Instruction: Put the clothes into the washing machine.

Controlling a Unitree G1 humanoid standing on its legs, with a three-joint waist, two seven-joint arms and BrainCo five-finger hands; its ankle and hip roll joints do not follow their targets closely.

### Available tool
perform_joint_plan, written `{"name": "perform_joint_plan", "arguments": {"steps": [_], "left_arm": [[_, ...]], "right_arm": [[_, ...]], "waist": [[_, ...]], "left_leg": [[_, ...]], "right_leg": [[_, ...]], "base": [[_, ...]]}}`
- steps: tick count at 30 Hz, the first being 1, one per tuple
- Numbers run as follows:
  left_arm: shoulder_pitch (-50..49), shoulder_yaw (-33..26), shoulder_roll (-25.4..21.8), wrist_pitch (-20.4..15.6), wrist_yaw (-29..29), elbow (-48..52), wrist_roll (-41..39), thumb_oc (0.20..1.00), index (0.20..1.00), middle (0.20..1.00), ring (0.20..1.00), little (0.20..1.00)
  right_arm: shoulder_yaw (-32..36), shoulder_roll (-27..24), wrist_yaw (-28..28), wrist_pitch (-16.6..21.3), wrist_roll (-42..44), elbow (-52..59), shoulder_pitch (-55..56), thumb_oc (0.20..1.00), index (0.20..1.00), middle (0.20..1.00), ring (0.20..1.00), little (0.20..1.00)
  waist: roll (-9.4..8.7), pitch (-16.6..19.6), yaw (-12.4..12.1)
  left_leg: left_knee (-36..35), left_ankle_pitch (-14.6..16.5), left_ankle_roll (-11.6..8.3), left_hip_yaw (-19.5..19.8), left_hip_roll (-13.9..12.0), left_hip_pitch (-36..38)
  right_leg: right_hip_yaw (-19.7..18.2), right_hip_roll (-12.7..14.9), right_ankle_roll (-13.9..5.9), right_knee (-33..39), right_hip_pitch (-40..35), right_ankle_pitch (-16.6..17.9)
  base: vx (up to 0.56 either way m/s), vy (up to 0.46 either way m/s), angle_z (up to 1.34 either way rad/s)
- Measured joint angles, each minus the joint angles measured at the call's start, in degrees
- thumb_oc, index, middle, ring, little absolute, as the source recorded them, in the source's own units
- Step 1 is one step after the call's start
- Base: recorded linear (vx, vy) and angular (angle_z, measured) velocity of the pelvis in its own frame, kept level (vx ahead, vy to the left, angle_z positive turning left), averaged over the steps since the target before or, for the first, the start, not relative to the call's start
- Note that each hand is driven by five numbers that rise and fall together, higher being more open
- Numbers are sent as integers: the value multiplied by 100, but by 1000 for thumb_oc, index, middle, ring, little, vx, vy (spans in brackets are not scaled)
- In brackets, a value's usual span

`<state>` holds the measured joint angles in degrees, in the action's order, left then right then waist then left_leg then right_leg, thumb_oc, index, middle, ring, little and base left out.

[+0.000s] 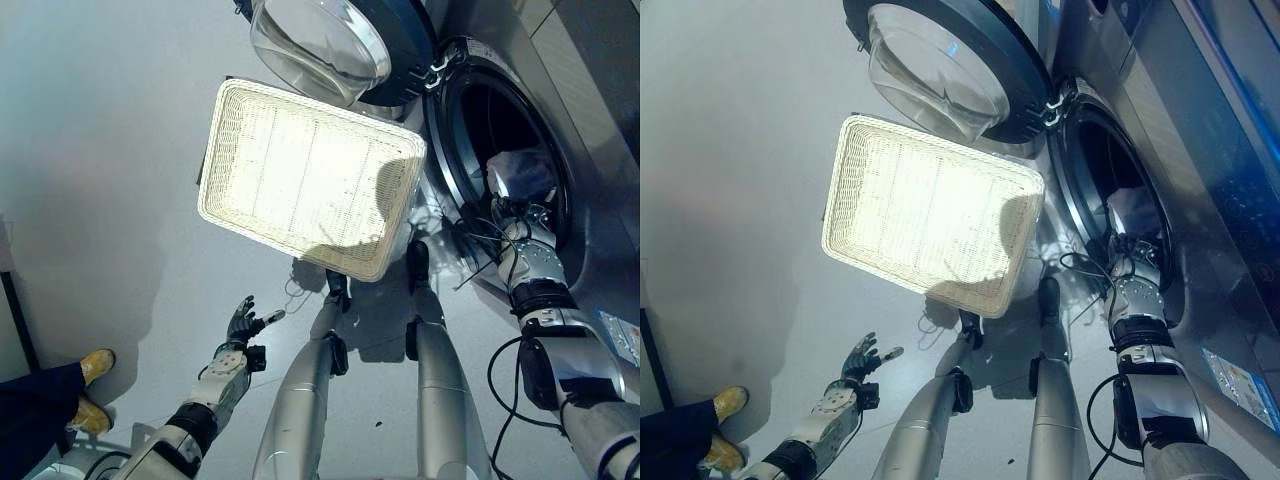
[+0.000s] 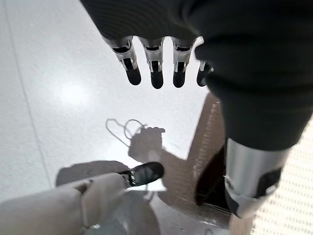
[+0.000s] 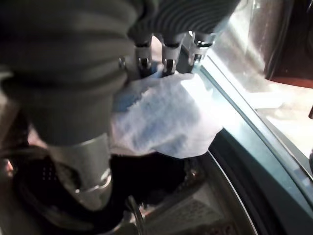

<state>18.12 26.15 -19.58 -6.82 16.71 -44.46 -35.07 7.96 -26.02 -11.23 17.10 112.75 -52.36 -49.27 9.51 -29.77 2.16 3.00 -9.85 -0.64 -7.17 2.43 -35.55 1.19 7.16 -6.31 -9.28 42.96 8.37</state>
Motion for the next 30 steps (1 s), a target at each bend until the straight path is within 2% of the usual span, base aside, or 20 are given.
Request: {"name": "perform_joint_plan", "arguments": {"steps": [2, 3, 4, 9, 12, 19, 25, 27, 30], "left_arm": [[-1, 17, 0, 0, 6, -23, 0, 1000, 1000, 1000, 1000, 1000], [1, 18, -1, 1, 7, -27, -1, 1000, 1000, 1000, 1000, 1000], [3, 10, -2, 1, 9, -27, -2, 1000, 1000, 1000, 1000, 1000], [54, 0, -3, 30, 8, -161, -2, 1000, 1000, 1000, 1000, 1000], [112, -42, -10, 33, -51, -222, -2, 1000, 1000, 1000, 1000, 1000], [113, -49, 6, 46, -92, -221, 1, 1000, 1000, 1000, 1000, 1000], [130, -327, 255, 92, -96, -395, 15, 1000, 1000, 1000, 1000, 1000], [72, -342, 427, 100, -95, -516, 56, 1000, 1000, 1000, 1000, 1000], [71, -471, 445, 76, -88, -666, 56, 1000, 1000, 1000, 1000, 1000]], "right_arm": [[-101, -26, 199, 9, -194, -208, 1, 1000, 1000, 1000, 1000, 1000], [-112, -35, 213, 20, -333, -262, 10, 1000, 1000, 1000, 1000, 1000], [-118, -60, 199, 99, -725, -299, 37, 1000, 1000, 1000, 1000, 1000], [-272, -59, 87, 410, -2306, -636, 138, 1000, 1000, 1000, 1000, 1000], [-427, -64, 130, 429, -3048, -652, 281, 1000, 1000, 1000, 1000, 1000], [-694, -63, 411, 410, -4165, -643, 574, 1000, 1000, 1000, 1000, 1000], [-905, 90, 999, 157, -4216, -506, 1130, 1000, 1000, 1000, 1000, 1000], [-912, 441, 1094, -160, -3714, -505, 1492, 1000, 1000, 1000, 1000, 1000], [-831, 747, 1136, -465, -2948, -576, 1773, 1000, 1000, 1000, 1000, 1000]], "waist": [[1, 1, 4], [1, 1, 9], [2, 1, 3], [3, 1, -34], [2, 1, -38], [2, 1, -20], [-16, -10, 24], [-56, -20, 22], [-150, -24, 47]], "left_leg": [[4, -25, 38, 3, 12, 37], [-12, -17, 88, 2, 33, 67], [-20, -7, 102, -2, 71, 96], [-22, 35, 127, 0, 68, 101], [-29, 42, 129, 0, 67, 166], [-12, 57, 94, 27, 24, 277], [16, 71, 71, 111, -28, 389], [-25, 129, 46, 119, -47, 702], [-33, 168, 52, 109, -45, 857]], "right_leg": [[-5, -1, 55, 5, -47, 40], [-15, 9, 125, 5, -65, 92], [-53, 20, 278, 5, -83, 206], [-46, 10, 315, 43, -102, 226], [-25, 16, 313, 66, -185, 224], [37, 0, 295, 63, -315, 159], [115, -59, 313, 158, -530, 188], [127, -79, 321, 275, -885, 177], [121, -81, 316, 350, -1059, 175]], "base": [[-32, 41, 2], [-44, 55, 6], [-38, 50, 4], [-33, 36, -2], [-54, 32, 2], [-48, 18, 2], [-68, 55, 5], [-34, 84, -1], [-29, 73, -5]]}}
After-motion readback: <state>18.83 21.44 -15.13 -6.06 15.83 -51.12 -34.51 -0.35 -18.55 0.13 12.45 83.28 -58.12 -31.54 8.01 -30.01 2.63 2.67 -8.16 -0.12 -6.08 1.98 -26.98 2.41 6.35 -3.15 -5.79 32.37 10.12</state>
